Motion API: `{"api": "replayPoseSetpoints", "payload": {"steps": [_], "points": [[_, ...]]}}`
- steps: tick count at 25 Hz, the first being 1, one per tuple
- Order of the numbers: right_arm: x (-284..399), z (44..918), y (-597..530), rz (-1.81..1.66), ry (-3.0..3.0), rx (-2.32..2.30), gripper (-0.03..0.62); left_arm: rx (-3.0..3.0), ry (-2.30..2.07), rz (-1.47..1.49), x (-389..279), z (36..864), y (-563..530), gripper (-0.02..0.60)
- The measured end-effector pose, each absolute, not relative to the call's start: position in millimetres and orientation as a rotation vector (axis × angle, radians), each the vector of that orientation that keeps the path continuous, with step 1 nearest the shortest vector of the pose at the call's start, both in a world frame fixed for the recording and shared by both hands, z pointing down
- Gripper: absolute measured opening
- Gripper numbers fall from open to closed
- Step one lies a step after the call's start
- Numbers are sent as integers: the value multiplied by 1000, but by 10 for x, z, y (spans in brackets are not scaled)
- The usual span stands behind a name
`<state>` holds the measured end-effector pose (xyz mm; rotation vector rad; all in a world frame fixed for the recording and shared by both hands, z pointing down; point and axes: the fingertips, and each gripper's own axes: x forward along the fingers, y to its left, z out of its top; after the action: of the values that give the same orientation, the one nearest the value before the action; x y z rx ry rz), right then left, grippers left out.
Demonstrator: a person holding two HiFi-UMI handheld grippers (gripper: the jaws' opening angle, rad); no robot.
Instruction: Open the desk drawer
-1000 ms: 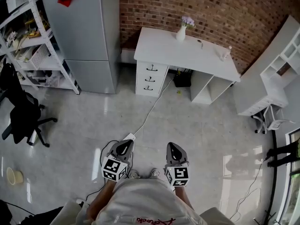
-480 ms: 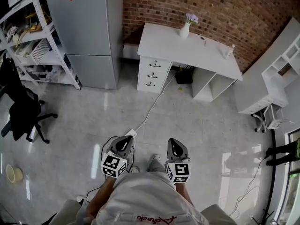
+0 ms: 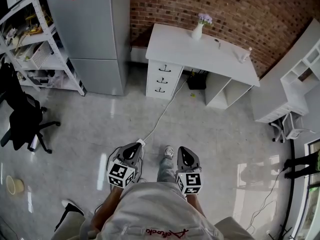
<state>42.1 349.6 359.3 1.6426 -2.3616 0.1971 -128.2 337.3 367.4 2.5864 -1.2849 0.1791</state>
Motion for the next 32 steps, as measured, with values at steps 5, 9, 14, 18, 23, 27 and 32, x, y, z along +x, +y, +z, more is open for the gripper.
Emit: {"api": "replayPoseSetpoints", "payload": {"steps": [5,9,14,18,23,27,32], "points": [[492,3666,3206,207,-2374,1627,17,2571,-1295,194,-1202,3743,3105,12],[659,3711,2890,227,-2375,1609,17,2561,-1297,206,-1024,3769,2806,12],[911,3736,2404,244,-2382,1576,17,2530,-1320,209,-789,3782,2362,12],[1106,3688,1940,245,-2403,1542,17,2505,-1346,217,-591,3741,1943,12],[1374,3691,1452,274,-2425,1505,17,2487,-1367,241,-300,3697,1469,12],[1583,3747,1097,298,-2437,1482,17,2478,-1371,263,-78,3726,1090,12],[1813,3832,748,328,-2445,1450,17,2463,-1381,282,155,3769,687,12]]}}
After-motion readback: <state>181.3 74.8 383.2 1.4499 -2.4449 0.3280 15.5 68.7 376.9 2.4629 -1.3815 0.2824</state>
